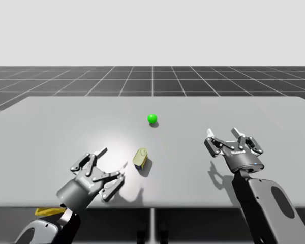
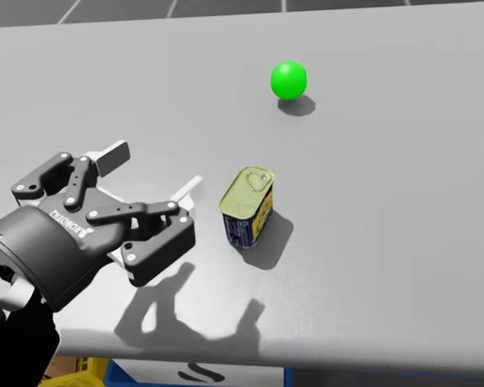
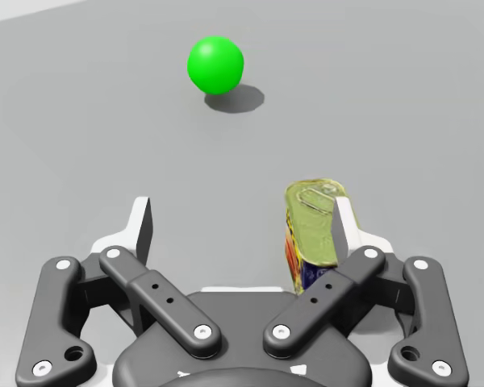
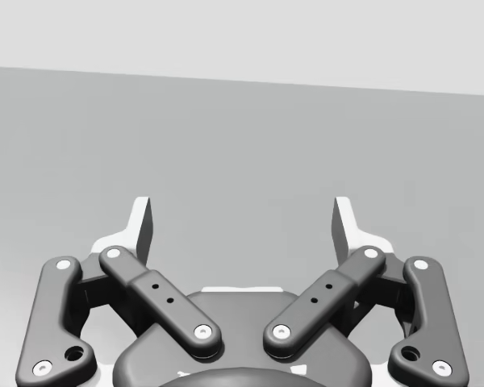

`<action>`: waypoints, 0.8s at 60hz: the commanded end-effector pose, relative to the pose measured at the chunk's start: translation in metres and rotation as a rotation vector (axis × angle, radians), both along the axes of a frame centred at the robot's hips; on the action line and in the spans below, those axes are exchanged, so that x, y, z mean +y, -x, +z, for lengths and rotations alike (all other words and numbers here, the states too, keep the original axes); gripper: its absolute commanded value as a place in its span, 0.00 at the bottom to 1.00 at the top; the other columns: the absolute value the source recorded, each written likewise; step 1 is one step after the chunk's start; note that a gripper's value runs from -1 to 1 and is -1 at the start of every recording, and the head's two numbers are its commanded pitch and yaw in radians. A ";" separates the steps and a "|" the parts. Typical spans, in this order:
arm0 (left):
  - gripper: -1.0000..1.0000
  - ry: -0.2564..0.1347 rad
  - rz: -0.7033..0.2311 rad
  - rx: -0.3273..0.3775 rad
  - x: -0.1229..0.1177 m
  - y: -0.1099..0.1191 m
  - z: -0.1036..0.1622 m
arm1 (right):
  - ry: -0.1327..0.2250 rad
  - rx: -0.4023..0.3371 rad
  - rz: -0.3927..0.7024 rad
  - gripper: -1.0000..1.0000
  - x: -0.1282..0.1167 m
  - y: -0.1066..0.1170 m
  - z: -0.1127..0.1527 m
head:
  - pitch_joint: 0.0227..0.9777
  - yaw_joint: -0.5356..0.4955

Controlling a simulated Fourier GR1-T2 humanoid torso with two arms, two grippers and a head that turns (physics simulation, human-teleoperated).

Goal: Watch the red light. When it turns green, pick up the object.

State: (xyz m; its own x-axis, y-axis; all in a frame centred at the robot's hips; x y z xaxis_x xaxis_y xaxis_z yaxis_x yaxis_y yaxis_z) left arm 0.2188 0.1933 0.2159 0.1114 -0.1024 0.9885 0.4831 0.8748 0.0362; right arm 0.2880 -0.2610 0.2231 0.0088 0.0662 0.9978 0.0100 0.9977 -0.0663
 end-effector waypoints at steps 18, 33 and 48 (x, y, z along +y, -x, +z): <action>0.00 0.004 -0.075 0.121 -0.023 0.019 -0.064 | -0.008 -0.001 0.004 0.00 0.001 0.001 0.001 | 0.87 0.63; 0.00 0.019 -0.070 0.132 -0.041 0.002 -0.079 | -0.010 -0.007 0.000 0.00 0.000 0.002 0.002 | 0.87 0.63; 0.00 0.000 0.009 0.101 -0.063 -0.019 -0.085 | -0.009 -0.009 -0.003 0.00 -0.001 0.002 0.002 | 0.87 0.63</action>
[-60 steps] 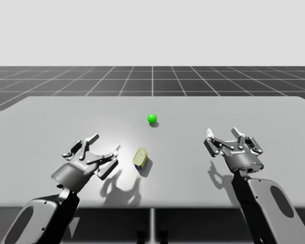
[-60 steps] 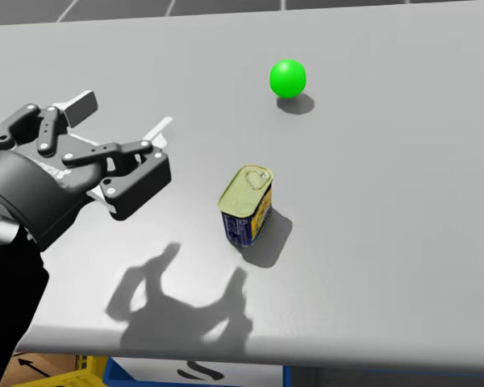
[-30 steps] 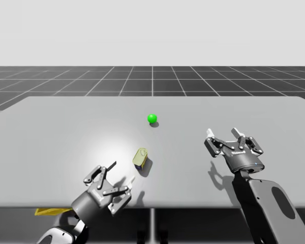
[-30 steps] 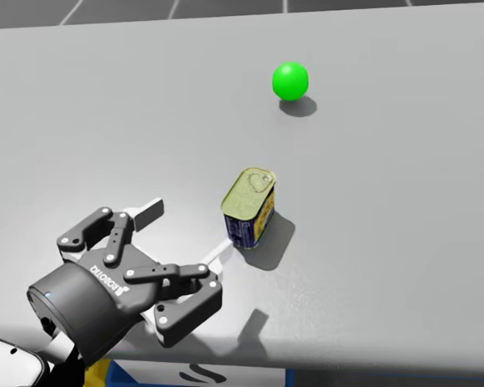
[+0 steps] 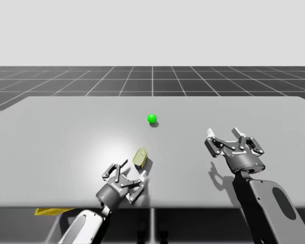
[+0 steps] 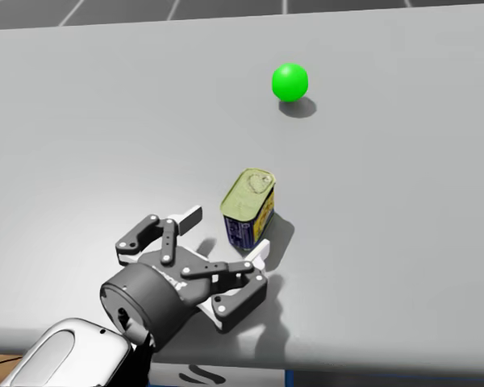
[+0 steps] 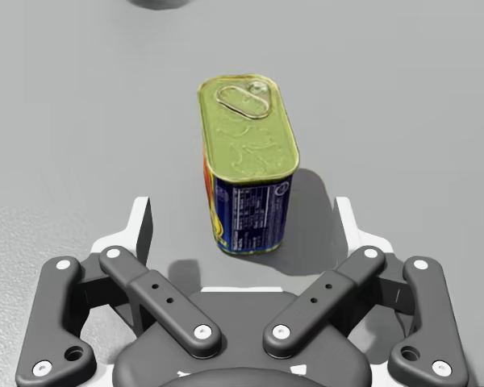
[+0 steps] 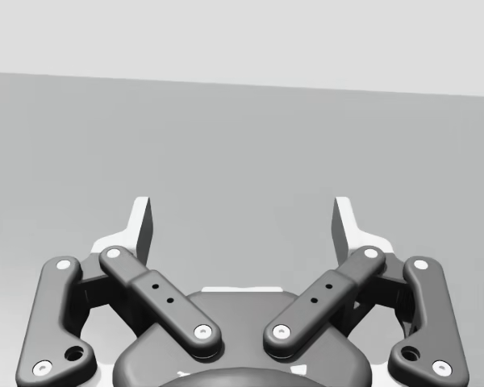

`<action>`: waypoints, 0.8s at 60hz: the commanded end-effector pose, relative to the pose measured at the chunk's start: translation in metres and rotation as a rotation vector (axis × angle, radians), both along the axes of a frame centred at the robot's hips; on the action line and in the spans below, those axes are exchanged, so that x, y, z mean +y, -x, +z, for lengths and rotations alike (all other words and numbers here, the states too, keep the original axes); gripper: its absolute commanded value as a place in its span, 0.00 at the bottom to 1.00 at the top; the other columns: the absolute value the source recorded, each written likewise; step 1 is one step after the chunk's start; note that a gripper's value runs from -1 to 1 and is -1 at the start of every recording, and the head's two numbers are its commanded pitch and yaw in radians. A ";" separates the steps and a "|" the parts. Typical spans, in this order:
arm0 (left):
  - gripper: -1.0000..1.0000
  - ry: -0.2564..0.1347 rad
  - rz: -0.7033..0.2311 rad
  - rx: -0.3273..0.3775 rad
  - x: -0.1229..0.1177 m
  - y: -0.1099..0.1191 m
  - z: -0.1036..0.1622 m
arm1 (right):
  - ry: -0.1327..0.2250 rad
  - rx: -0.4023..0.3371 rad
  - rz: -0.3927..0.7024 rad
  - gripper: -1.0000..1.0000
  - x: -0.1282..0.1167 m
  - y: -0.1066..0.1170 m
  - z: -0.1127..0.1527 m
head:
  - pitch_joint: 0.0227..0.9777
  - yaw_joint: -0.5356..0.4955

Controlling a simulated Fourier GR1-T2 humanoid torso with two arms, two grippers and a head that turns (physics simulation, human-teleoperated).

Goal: Watch the red light. When it turns green, pick up the object.

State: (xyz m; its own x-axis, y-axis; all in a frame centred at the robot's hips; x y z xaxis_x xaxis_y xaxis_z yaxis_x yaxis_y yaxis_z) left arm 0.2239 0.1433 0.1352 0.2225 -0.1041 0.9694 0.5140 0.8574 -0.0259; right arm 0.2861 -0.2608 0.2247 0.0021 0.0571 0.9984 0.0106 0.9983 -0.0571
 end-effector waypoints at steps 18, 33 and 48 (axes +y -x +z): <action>0.00 -0.021 0.116 0.004 -0.034 -0.034 -0.005 | 0.004 -0.005 -0.006 0.00 -0.002 0.000 0.000 | 0.87 0.62; 0.84 -0.034 0.125 0.064 -0.034 -0.035 -0.015 | 0.007 -0.007 -0.009 0.00 -0.003 0.000 0.001 | 0.87 0.62; 1.00 -0.048 0.106 0.069 -0.032 -0.032 -0.018 | 0.011 -0.008 -0.011 0.00 -0.003 0.000 0.001 | 0.82 0.62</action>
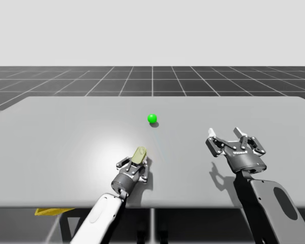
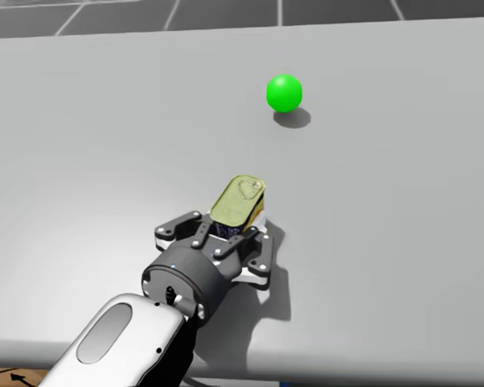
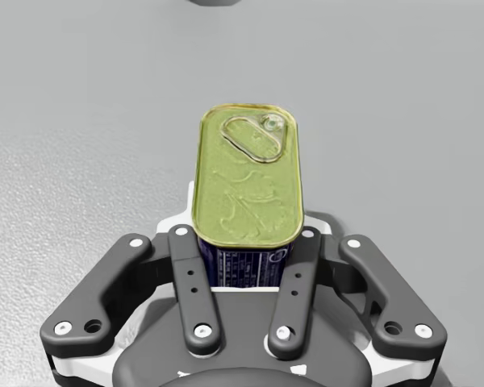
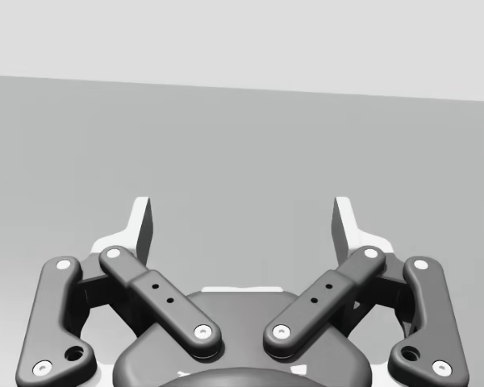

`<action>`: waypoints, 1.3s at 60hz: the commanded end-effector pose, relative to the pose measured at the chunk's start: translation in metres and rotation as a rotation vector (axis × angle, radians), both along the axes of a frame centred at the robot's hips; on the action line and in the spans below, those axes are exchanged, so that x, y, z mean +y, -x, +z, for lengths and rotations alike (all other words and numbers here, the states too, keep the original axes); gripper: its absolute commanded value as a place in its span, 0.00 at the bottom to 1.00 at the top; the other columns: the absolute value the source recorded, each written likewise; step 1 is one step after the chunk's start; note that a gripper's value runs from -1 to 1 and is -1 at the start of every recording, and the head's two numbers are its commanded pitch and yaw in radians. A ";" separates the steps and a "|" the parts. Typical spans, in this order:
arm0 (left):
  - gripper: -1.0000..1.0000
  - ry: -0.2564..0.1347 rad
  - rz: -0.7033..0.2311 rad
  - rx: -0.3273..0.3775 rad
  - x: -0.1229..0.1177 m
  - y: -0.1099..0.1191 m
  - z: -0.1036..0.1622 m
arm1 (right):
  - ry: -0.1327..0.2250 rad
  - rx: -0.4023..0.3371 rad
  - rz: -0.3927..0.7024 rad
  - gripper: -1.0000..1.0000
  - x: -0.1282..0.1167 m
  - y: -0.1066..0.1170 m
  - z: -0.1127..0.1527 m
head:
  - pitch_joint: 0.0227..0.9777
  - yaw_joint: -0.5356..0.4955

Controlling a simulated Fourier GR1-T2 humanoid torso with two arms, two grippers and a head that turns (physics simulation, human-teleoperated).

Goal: Watch the red light. When it turns green, pick up the object.

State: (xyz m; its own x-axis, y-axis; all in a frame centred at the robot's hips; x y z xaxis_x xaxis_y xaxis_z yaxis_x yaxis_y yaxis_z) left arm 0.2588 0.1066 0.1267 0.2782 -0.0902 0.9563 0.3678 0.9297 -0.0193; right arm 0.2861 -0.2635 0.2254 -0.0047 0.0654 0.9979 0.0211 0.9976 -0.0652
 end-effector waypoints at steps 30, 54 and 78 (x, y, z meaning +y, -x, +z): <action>1.00 -0.007 -0.075 0.024 0.002 0.006 -0.009 | 0.000 0.000 -0.003 0.00 -0.003 -0.002 -0.001 | 0.50 0.63; 1.00 -0.014 -0.123 -0.113 0.005 0.012 0.060 | -0.004 0.000 -0.005 0.00 -0.005 -0.003 -0.001 | 0.47 0.62; 1.00 -0.030 -0.099 -0.323 0.010 -0.006 0.146 | 0.002 0.004 0.001 0.00 -0.005 -0.004 -0.001 | 0.46 0.62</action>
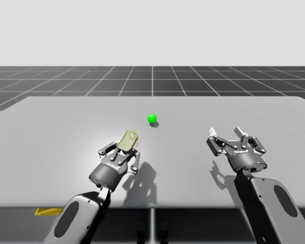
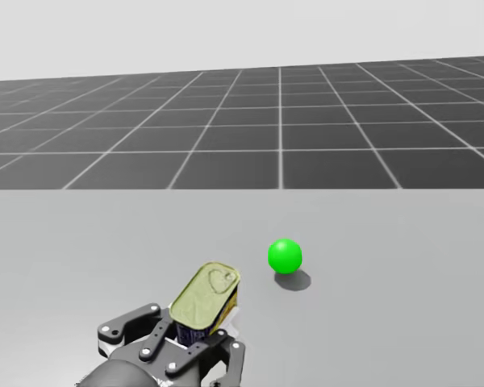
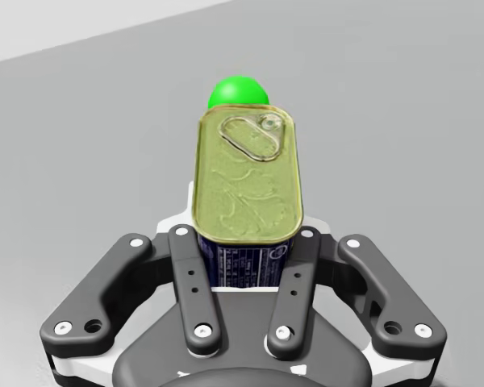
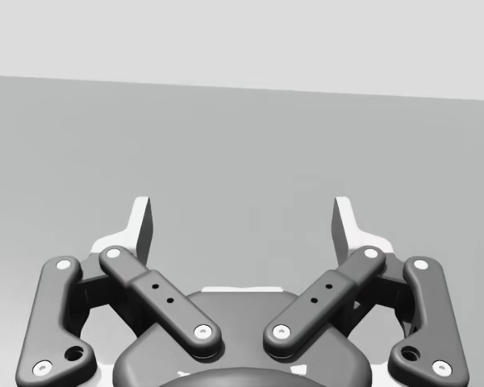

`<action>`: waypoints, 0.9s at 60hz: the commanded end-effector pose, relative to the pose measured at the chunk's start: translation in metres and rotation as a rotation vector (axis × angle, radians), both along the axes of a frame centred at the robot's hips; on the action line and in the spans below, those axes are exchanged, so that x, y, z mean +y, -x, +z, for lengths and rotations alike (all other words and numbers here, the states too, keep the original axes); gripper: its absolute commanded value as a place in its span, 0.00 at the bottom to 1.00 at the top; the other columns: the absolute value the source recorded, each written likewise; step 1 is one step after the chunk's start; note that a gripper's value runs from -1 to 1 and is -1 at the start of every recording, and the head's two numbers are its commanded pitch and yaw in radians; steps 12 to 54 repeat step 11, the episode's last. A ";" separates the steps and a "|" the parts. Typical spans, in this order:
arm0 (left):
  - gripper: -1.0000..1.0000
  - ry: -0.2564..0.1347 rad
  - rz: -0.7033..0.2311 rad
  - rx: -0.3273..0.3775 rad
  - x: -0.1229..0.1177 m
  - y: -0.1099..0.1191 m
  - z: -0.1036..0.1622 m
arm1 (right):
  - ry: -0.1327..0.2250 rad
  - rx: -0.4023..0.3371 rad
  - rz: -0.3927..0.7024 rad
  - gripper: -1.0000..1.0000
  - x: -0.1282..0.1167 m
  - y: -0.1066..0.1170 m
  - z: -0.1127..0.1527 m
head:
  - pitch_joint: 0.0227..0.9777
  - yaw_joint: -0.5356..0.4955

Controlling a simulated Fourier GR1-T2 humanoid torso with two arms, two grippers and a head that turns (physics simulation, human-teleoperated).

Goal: Watch the red light. When it turns green, pick up the object.

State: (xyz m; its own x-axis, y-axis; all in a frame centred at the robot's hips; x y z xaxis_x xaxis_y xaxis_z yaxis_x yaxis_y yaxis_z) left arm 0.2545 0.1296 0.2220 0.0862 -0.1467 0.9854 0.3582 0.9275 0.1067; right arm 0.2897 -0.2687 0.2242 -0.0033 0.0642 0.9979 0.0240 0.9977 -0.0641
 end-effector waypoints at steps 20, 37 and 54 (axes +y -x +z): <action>1.00 0.007 -0.075 -0.247 -0.011 -0.010 0.092 | 0.010 0.024 0.021 0.00 -0.002 0.000 0.000 | 0.46 0.62; 1.00 0.007 -0.075 -0.247 -0.011 -0.010 0.092 | 0.010 0.024 0.021 0.00 -0.002 0.000 0.000 | 0.46 0.62; 1.00 0.007 -0.075 -0.247 -0.011 -0.010 0.092 | 0.010 0.024 0.021 0.00 -0.002 0.000 0.000 | 0.46 0.62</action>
